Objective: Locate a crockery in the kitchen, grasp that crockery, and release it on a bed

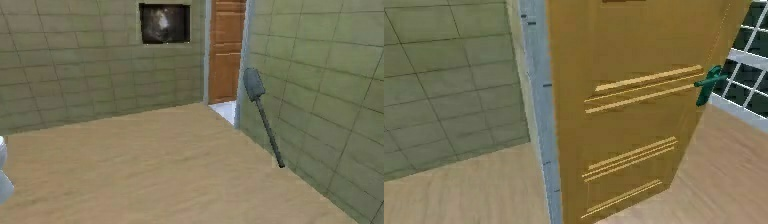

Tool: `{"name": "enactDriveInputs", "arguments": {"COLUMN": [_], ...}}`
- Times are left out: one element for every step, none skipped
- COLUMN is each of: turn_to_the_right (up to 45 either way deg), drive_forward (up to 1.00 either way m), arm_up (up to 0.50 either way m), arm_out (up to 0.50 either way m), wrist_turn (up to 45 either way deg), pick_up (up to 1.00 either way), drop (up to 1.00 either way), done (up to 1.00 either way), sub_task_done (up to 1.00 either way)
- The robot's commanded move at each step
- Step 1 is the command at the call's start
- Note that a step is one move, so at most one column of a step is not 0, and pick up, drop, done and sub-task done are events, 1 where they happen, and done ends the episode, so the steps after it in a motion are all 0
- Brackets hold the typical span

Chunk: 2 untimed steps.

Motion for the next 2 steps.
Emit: {"name": "enactDriveInputs", "arguments": {"turn_to_the_right": [0.0, 0.0], "drive_forward": [1.00, 1.00], "arm_up": [0.00, 0.00], "arm_out": [0.00, 0.00], "wrist_turn": [0.0, 0.0], "pick_up": [0.00, 0.00], "drop": [0.00, 0.00], "done": [0.00, 0.00], "sub_task_done": [0.00, 0.00]}}
